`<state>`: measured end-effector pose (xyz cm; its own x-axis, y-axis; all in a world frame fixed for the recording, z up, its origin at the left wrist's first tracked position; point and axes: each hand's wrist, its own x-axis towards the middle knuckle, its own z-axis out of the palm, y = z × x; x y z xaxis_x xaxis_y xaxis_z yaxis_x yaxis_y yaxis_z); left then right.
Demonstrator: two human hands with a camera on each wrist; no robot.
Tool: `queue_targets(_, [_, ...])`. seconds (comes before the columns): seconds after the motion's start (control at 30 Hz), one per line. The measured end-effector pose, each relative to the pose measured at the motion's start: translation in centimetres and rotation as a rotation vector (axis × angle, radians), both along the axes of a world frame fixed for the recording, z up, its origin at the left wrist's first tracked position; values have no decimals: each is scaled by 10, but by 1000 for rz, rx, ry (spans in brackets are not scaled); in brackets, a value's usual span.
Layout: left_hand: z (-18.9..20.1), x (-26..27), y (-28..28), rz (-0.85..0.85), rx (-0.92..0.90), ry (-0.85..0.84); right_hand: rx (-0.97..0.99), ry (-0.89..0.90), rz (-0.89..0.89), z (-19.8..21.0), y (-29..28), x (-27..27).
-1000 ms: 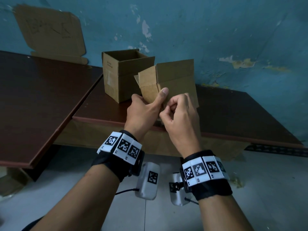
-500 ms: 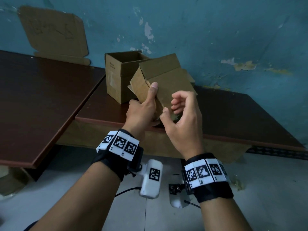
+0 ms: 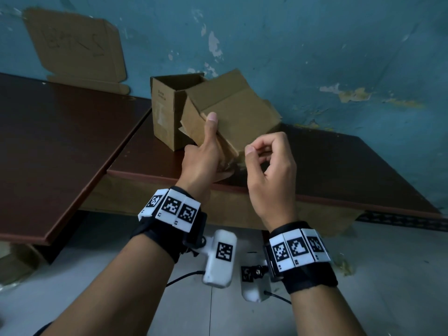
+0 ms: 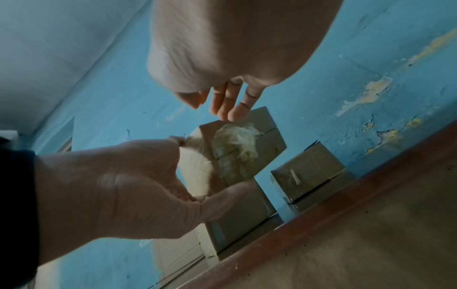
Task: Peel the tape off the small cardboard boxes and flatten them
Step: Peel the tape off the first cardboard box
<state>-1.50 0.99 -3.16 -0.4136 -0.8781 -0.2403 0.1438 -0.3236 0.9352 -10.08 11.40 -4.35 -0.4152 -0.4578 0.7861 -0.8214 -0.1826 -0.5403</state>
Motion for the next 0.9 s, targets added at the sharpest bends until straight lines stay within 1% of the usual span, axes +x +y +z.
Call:
queue_targets(0.07, [1,1,-2,-3,61,118,-15,-41,-7,1,2,0])
queue_targets(0.13, [4,3,-2,-3,81,180,-23,-69,-21,1,3,0])
queue_targets(0.43, [13,7,5,-18,142,340,-99,-148,-113,0,-1,0])
queue_targets(0.63, [13,5,8,-62,141,369,-96,-216,-152,-2,-5,-5])
queue_targets(0.83, [10,6,6,-129,136,353,-135,-335,-68,4,-2,-8])
queue_targets(0.9, [8,7,4,-156,124,346,-113,-301,-64,4,0,-10])
